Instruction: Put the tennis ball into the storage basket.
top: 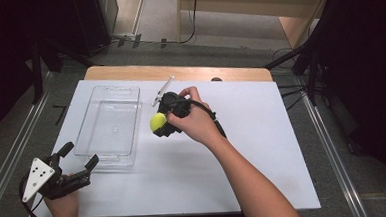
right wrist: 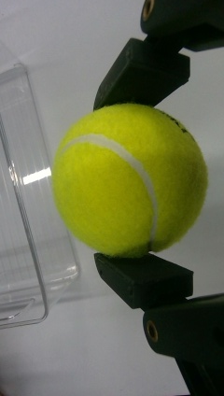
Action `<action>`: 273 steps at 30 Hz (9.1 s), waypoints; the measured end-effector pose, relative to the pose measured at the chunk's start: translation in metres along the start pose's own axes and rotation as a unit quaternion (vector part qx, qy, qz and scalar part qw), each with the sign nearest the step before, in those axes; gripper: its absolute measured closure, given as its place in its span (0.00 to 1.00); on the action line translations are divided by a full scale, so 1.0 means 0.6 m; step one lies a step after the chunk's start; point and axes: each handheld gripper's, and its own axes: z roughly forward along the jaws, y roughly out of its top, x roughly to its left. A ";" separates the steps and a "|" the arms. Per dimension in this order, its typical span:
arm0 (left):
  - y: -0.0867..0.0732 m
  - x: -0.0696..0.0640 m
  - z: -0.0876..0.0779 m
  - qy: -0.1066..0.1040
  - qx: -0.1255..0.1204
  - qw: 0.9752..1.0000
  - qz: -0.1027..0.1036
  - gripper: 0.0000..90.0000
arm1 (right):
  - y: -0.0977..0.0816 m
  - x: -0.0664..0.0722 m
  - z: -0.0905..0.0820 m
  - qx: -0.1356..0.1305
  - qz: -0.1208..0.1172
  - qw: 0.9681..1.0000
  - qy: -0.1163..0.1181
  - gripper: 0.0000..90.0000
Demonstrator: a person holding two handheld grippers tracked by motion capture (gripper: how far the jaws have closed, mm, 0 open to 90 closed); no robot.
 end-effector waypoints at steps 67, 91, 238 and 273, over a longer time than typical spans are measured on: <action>0.000 0.003 0.000 -0.005 -0.001 1.000 -0.005 0.12 | 0.122 0.046 0.070 -0.001 -0.048 0.998 0.034 0.27; 0.001 0.003 0.000 -0.007 -0.001 1.000 -0.005 0.12 | 0.146 0.055 0.116 0.007 -0.059 0.997 0.040 0.27; 0.000 -0.002 0.007 -0.006 0.011 1.000 0.009 0.12 | -0.206 0.007 -0.059 -0.085 0.096 0.989 -0.067 0.00; 0.000 -0.003 0.007 -0.004 0.013 1.000 0.009 0.12 | -0.350 0.011 -0.099 -0.134 0.163 0.971 -0.115 0.00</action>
